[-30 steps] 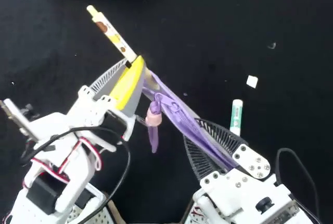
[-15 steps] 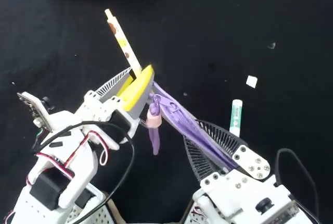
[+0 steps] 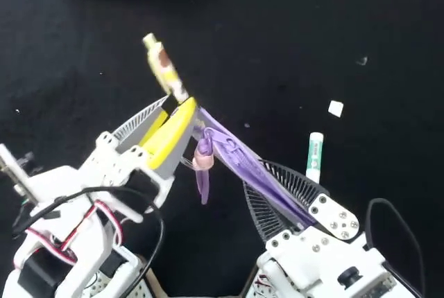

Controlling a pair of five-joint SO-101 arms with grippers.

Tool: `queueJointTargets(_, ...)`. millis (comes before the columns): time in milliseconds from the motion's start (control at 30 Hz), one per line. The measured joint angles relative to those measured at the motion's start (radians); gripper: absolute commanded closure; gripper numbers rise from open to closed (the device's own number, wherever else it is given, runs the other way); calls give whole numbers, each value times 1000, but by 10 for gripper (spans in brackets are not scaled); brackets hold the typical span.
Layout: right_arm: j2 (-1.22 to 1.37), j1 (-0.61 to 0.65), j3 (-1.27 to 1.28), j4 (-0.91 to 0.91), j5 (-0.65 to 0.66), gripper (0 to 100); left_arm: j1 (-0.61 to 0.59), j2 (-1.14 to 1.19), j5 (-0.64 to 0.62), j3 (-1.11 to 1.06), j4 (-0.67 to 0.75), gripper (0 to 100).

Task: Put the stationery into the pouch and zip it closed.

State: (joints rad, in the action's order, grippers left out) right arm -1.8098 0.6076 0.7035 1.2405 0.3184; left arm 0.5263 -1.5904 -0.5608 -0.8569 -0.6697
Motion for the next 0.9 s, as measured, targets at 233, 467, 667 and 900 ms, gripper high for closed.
queueJointTargets(233,0,0,0,0,3,988,2,-3,0,0,5,852)
queueJointTargets(467,0,0,0,0,3,988,0,-20,49,-31,61,854)
queueJointTargets(667,0,0,0,0,3,988,-58,-21,91,41,63,852)
queueJointTargets(900,0,-9,-2,0,3,988,-206,-25,91,192,14,852)
